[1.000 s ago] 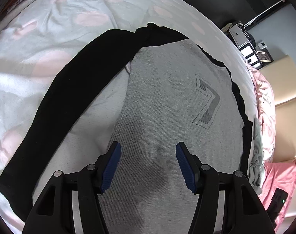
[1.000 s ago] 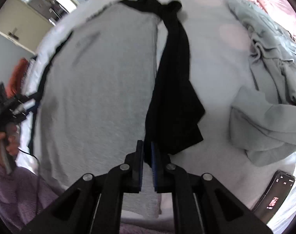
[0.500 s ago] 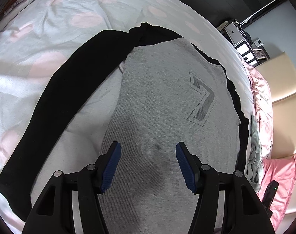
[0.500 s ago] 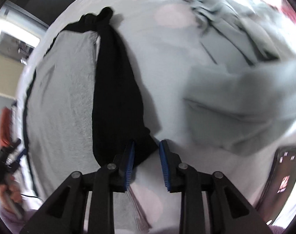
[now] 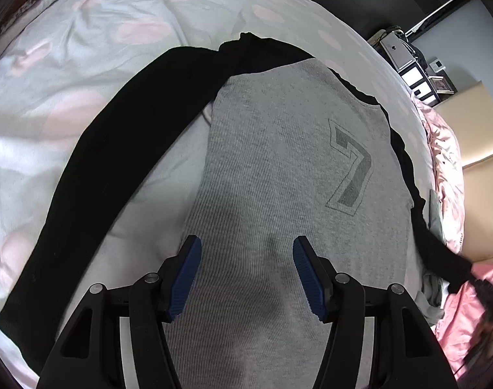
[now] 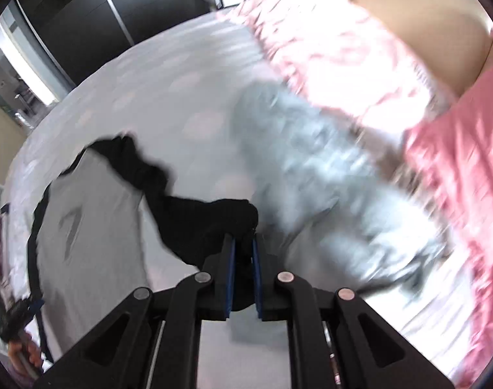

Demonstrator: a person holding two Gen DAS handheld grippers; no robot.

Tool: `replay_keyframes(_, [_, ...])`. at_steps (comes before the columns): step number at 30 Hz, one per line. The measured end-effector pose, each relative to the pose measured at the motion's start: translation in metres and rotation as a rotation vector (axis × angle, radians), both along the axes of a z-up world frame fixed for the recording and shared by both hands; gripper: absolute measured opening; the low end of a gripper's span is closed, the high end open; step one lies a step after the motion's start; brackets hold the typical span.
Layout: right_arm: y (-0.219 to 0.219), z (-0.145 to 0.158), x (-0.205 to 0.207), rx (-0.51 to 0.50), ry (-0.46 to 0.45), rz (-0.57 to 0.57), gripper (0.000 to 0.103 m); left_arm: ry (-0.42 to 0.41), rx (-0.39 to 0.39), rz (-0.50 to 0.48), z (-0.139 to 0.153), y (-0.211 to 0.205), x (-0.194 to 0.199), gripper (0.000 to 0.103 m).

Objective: Fold clothes

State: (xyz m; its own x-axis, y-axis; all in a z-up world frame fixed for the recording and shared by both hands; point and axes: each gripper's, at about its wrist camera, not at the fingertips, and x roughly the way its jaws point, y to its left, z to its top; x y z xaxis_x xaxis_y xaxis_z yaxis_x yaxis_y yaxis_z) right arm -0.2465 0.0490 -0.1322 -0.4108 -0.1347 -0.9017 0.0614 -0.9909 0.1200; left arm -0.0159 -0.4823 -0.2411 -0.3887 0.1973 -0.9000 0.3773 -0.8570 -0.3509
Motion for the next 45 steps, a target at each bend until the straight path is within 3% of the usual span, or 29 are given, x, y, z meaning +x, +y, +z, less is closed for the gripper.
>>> replay_keyframes(5, [0.028,0.053,-0.067,0.099,0.082,-0.043,0.009,-0.002,-0.022,-0.001,-0.007,-0.009,-0.01,0.06])
replay_keyframes(9, [0.034,0.076,-0.11,0.175,0.151,-0.051,0.009,0.01,-0.04,0.002,-0.009,-0.015,-0.017,0.06])
replay_keyframes(15, [0.055,0.045,-0.169,0.279,0.118,-0.095,0.009,0.045,-0.087,-0.012,-0.009,-0.015,-0.026,0.06])
replay_keyframes(22, [0.081,-0.016,-0.207,0.344,0.019,-0.119,0.009,0.059,-0.127,-0.034,-0.013,-0.016,-0.037,0.06])
replay_keyframes(26, [0.092,-0.052,-0.216,0.31,-0.052,-0.131,0.01,0.055,-0.143,-0.059,-0.015,-0.014,-0.041,0.06])
replay_keyframes(29, [0.103,-0.063,-0.217,0.253,-0.073,-0.162,0.012,0.056,-0.156,-0.082,-0.015,-0.012,-0.04,0.06])
replay_keyframes(32, [0.118,-0.058,-0.214,0.188,-0.052,-0.209,0.013,0.056,-0.156,-0.088,-0.015,-0.012,-0.039,0.06])
replay_keyframes(35, [0.137,-0.05,-0.206,0.126,-0.033,-0.255,0.021,0.057,-0.148,-0.09,-0.014,-0.013,-0.038,0.06])
replay_keyframes(39, [0.155,-0.064,-0.192,0.102,-0.083,-0.294,0.022,0.057,-0.144,-0.103,-0.012,-0.013,-0.036,0.06])
replay_keyframes(45, [0.175,-0.105,-0.173,-0.095,-0.163,-0.395,0.023,0.053,-0.138,-0.106,-0.012,-0.012,-0.036,0.06])
